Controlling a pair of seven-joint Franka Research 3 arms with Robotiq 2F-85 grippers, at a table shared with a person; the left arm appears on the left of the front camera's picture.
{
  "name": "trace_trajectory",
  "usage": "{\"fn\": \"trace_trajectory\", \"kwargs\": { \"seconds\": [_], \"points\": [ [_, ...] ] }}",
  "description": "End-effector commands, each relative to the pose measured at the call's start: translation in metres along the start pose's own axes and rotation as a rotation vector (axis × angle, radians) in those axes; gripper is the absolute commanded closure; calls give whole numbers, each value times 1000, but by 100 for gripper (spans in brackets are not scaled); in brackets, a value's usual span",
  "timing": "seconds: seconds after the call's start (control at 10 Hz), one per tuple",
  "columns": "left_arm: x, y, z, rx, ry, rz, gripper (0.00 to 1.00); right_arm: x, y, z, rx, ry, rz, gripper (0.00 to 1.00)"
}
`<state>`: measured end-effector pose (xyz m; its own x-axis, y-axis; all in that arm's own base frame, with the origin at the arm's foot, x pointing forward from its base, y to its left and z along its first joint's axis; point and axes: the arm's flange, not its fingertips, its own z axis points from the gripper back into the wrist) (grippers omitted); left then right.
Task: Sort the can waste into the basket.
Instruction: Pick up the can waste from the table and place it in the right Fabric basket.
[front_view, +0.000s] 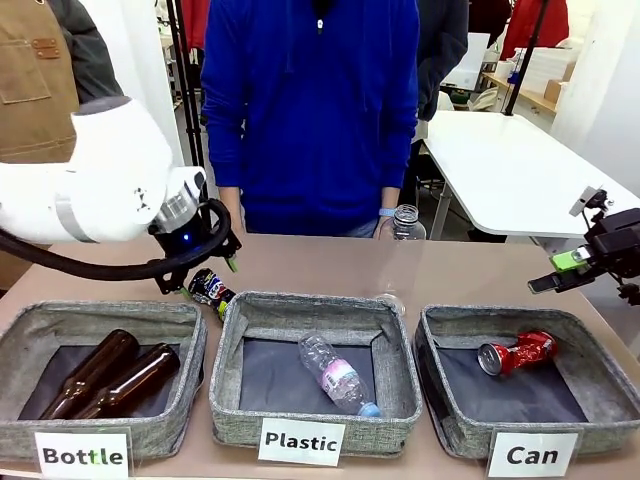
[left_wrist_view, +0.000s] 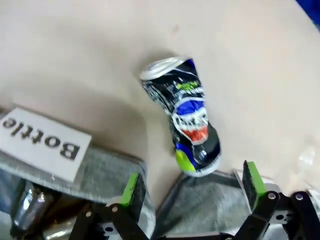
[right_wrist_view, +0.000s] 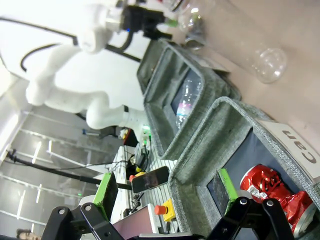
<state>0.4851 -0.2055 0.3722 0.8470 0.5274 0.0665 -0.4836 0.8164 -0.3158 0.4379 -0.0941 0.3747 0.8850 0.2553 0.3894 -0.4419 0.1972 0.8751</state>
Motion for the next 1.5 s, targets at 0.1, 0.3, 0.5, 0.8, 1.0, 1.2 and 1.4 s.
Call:
{"fn": "trace_trajectory", "kwargs": {
  "seconds": [0.1, 0.3, 0.5, 0.8, 1.0, 1.2, 1.4],
  "points": [
    [25, -23, -27, 88, 10, -29, 0, 1, 2, 0, -3, -5, 5, 0],
    [33, -27, -39, 126, 16, -17, 0, 1, 2, 0, -3, -5, 5, 0],
    [35, -28, -52, 161, 24, 1, 0, 1, 2, 0, -3, -5, 5, 0],
    [37, -27, -62, 177, 21, 14, 0, 1, 2, 0, -3, -5, 5, 0],
    [38, -26, -68, 199, 8, 31, 0, 1, 2, 0, -3, -5, 5, 0],
    [37, -25, -72, 202, -9, 43, 59, 1, 2, 0, -3, -5, 5, 0],
    [36, -26, -77, 198, -11, 41, 100, 1, 2, 0, -3, -5, 5, 0]
  ]
}}
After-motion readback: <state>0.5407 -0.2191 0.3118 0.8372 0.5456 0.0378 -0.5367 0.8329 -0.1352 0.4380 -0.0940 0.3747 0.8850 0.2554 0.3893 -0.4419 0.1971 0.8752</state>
